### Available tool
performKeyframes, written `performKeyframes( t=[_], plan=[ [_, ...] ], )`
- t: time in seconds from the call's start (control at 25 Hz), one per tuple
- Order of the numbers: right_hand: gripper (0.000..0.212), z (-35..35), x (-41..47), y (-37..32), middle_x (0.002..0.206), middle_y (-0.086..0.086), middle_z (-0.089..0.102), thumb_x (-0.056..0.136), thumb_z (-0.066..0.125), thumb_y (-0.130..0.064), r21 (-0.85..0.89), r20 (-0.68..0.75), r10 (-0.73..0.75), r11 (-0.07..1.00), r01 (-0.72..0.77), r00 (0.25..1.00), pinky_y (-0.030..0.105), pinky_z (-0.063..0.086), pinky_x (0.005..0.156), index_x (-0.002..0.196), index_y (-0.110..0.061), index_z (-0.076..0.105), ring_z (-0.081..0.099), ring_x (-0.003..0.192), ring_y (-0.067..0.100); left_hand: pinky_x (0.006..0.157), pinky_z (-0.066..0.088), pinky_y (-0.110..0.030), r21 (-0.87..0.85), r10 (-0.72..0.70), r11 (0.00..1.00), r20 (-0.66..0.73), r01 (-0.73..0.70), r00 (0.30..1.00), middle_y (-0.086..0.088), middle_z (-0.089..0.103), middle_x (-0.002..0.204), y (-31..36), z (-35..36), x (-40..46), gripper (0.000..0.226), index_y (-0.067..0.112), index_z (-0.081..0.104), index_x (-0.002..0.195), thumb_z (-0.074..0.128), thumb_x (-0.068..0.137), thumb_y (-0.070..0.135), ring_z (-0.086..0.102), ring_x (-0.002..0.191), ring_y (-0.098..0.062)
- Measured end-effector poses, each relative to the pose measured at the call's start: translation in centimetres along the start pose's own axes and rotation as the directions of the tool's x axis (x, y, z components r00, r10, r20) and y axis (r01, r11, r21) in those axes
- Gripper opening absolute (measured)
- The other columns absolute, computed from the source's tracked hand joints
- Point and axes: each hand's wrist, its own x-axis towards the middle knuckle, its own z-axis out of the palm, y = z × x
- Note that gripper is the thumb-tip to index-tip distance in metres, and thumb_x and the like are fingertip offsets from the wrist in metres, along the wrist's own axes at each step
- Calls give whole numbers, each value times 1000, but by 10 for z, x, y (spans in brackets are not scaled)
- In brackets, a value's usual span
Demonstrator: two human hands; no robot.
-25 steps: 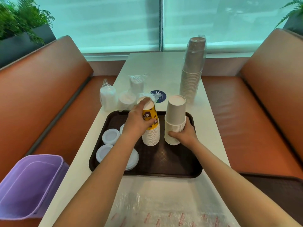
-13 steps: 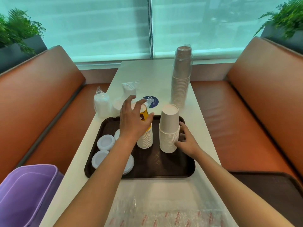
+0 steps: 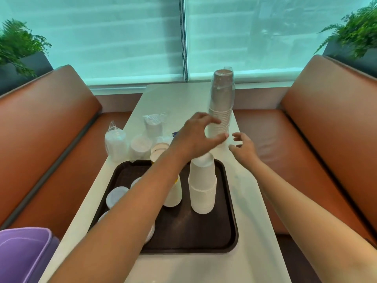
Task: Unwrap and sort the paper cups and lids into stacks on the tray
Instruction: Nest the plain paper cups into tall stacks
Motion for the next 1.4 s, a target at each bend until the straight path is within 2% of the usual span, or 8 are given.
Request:
performKeyframes(
  t=[0.2,0.36,0.72,0.84,1.0,1.12,1.2,1.4],
  plan=[
    [44,-1,52,-12,122,6,51,85,63,-10,42,-31,-12,999,14,999,26,39,82,127,-10,49,48,100,17,102,33,-27,-48,-63,997,-67,59,996,-3,43,140,6,-14,91,56,23,48,133,69,82,37,42,127,-18],
    [58,0,87,-6,134,10,42,83,69,-13,42,-62,2,999,0,998,24,35,90,134,-8,42,45,119,22,105,27,-23,-52,-65,997,-64,62,996,-6,35,145,5,-9,148,69,20,38,140,71,81,31,34,134,-18],
    [90,16,147,45,148,8,29,74,81,-25,-26,101,115,993,-113,988,33,34,104,145,-13,28,36,133,24,112,26,-37,190,-98,979,113,75,989,-1,5,158,-4,26,245,83,38,25,146,70,77,49,22,142,-28],
    [108,30,158,60,153,8,22,69,84,-26,-35,156,147,989,-144,977,36,31,107,150,-18,14,28,139,25,100,32,-25,199,-64,980,148,33,987,-5,25,149,-9,36,253,75,31,33,142,73,78,37,35,133,-21],
    [131,52,162,62,148,9,34,46,83,-47,27,256,212,974,-226,943,47,37,107,149,-30,4,38,132,32,76,36,-22,143,-23,990,76,12,997,-1,37,119,-18,32,247,60,31,43,127,72,76,25,44,97,-17],
    [116,67,161,58,133,7,48,41,71,-49,-52,213,237,972,-231,948,49,41,102,143,-29,19,48,121,34,67,38,-21,99,-17,995,52,11,999,3,36,111,-27,28,239,56,32,44,123,71,75,24,43,94,-16],
    [106,71,162,62,130,8,47,51,80,-41,-37,167,198,980,-194,966,49,44,99,140,-28,23,51,114,33,59,37,-18,61,-16,998,39,13,999,3,38,110,-33,25,232,54,32,45,121,72,74,23,43,93,-16],
    [97,60,150,71,135,8,25,61,87,-13,145,89,131,979,-143,987,38,49,88,137,-28,28,47,102,24,73,35,-19,-26,-34,999,-38,33,999,4,42,112,-39,15,213,55,33,48,119,74,72,20,43,97,-14]
  ],
)
